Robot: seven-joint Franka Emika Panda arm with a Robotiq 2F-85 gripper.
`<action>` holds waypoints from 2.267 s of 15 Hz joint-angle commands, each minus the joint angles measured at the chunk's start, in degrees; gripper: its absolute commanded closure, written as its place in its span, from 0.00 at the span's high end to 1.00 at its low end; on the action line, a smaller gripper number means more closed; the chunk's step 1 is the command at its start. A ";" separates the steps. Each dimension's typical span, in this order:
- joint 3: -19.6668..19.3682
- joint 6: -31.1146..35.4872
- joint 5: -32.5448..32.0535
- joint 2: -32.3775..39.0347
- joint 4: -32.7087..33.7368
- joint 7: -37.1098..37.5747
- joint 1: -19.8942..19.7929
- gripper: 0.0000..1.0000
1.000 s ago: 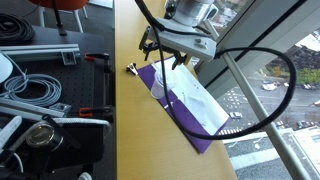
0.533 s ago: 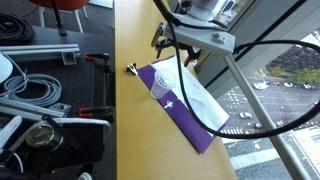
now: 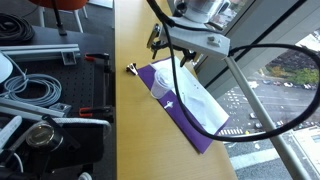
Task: Put the straw in the cup
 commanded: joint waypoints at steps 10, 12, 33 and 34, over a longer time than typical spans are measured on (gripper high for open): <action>-2.22 0.30 -0.88 -8.72 -7.42 -1.97 -0.15 1.00; -2.66 0.38 -0.92 -8.25 -7.10 -2.01 -0.20 1.00; -2.54 1.03 -0.69 0.81 0.08 -1.44 -1.30 1.00; -2.37 1.15 -0.23 1.29 0.65 -1.89 -1.27 1.00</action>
